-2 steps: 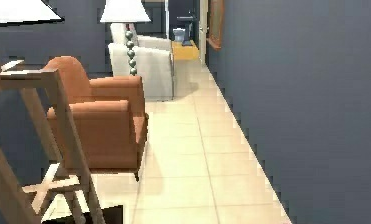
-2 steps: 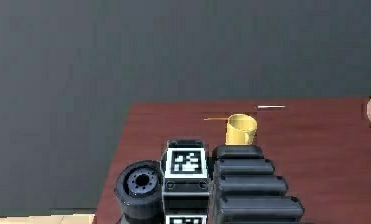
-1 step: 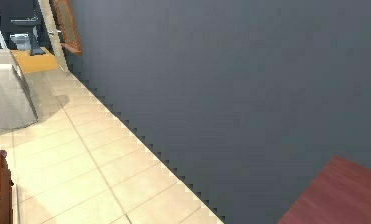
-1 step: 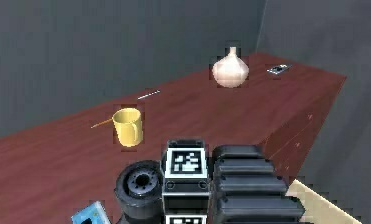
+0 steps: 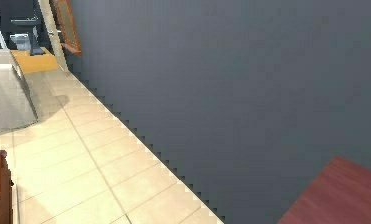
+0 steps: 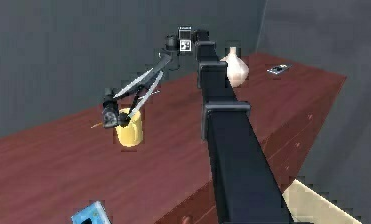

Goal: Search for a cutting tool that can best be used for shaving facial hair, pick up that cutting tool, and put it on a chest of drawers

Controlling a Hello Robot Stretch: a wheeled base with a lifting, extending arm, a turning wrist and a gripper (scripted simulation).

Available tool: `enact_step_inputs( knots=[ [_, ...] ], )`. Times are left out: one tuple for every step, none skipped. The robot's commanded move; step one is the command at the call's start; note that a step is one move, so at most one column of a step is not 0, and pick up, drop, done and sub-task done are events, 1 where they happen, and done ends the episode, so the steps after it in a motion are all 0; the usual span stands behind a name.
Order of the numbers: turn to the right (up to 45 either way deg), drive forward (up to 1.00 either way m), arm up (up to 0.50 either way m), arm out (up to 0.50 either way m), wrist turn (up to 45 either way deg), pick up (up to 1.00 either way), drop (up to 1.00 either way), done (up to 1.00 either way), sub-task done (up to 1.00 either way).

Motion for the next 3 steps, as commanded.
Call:
enact_step_inputs(
  knots=[
    [0.0, 0.00, 0.00, 0.00, 45.0, 0.00, 0.00, 0.00, 0.00],
    [0.0, 0.00, 0.00, 0.00, 45.0, 0.00, 0.00, 0.00, 0.00],
    [0.0, 0.00, 0.00, 0.00, 45.0, 0.00, 0.00, 0.00, 0.00]
  ],
)
